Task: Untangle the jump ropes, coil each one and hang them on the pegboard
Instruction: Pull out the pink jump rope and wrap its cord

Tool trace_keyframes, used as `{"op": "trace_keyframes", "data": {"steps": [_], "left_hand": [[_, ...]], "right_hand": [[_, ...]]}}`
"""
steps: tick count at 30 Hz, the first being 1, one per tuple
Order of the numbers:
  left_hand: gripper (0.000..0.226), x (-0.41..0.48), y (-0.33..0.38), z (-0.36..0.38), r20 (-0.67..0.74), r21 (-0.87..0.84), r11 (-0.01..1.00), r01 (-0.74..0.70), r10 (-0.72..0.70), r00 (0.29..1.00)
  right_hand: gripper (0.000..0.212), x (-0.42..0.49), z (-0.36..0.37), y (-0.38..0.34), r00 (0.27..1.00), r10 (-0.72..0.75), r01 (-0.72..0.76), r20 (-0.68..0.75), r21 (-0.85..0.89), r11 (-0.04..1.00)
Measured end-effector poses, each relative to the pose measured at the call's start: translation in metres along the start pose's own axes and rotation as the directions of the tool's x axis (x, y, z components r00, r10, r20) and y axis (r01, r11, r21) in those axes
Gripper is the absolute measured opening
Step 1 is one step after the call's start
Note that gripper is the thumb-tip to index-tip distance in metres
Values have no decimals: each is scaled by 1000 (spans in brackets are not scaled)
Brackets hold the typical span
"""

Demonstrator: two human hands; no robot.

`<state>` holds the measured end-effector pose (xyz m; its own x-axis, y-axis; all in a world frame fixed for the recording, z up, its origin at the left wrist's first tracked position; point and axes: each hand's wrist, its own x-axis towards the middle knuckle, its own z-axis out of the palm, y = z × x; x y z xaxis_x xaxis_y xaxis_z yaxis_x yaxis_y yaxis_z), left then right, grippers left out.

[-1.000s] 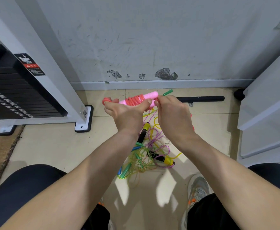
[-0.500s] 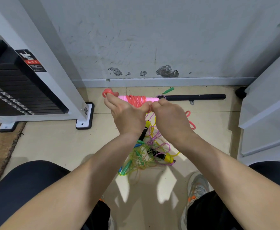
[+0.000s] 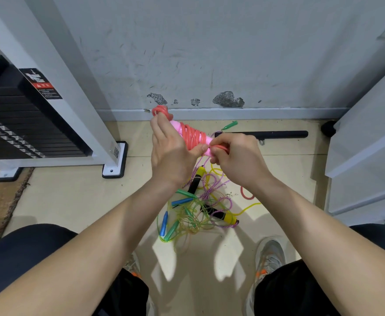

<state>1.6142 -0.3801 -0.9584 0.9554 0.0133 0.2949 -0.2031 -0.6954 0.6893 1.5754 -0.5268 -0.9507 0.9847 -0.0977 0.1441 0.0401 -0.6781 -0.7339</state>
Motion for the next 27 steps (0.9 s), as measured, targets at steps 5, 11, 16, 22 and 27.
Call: {"op": "trace_keyframes", "data": {"steps": [5, 11, 16, 22, 27], "left_hand": [[109, -5, 2, -2, 115, 149, 982, -113, 96, 989], [102, 1, -4, -17, 270, 121, 962, -245, 206, 941], [104, -2, -2, -21, 285, 82, 976, -200, 169, 943], [118, 20, -11, -40, 419, 19, 993, -113, 94, 903], [127, 24, -22, -43, 533, -81, 993, -91, 120, 837]], "right_hand": [[12, -4, 0, -2, 998, 32, -35, 55, 57, 998], [17, -8, -7, -7, 986, 89, -115, 139, 192, 975], [16, -12, -10, -10, 985, 130, -158, 113, 289, 944], [8, -9, -15, -18, 927, 106, -269, 360, 442, 856], [30, -3, -22, -15, 681, 61, -574, 729, 482, 662]]}}
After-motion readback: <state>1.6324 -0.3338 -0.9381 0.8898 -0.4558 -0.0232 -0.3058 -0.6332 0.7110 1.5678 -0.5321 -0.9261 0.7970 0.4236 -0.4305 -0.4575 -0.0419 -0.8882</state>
